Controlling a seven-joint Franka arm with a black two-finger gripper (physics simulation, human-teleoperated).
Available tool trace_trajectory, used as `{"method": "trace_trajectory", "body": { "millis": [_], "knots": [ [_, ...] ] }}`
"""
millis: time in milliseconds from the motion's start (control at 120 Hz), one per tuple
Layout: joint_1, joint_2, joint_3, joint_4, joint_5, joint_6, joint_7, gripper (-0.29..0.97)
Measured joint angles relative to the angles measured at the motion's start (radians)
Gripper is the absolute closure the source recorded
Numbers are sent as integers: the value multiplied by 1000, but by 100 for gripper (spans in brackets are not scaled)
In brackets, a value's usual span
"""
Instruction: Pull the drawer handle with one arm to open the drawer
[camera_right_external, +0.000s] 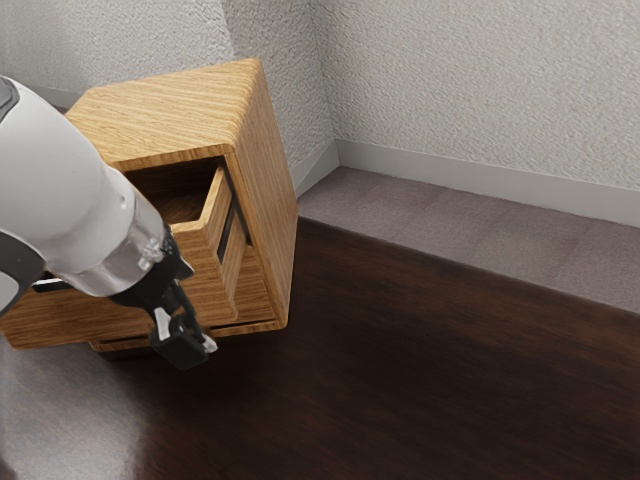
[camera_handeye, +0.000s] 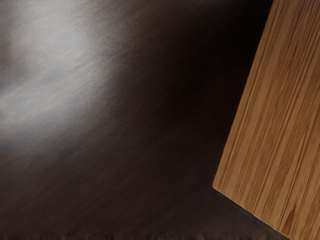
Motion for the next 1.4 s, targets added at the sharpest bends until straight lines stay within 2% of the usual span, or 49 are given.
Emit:
{"method": "trace_trajectory", "body": {
  "millis": [125,267,342,375,425,467,517,592,717,850,1033,1400],
  "knots": [
    [56,10,-46,20,-98,-26,0,0],
    [83,23,-50,121,-134,-94,0,0],
    [91,27,35,293,-136,-149,0,0],
    [108,29,58,412,-109,-176,0,0],
    [132,51,102,514,-49,-207,0,0],
    [136,123,178,563,-8,-221,0,0],
    [131,238,248,595,10,-231,0,0],
    [157,401,301,650,-24,-242,0,0],
    [203,548,385,679,-142,-255,0,0],
    [209,583,404,680,-204,-266,0,0],
    [210,586,406,680,-229,-272,0,0],
    [209,587,406,680,-236,-276,0,0]
  ]
}}
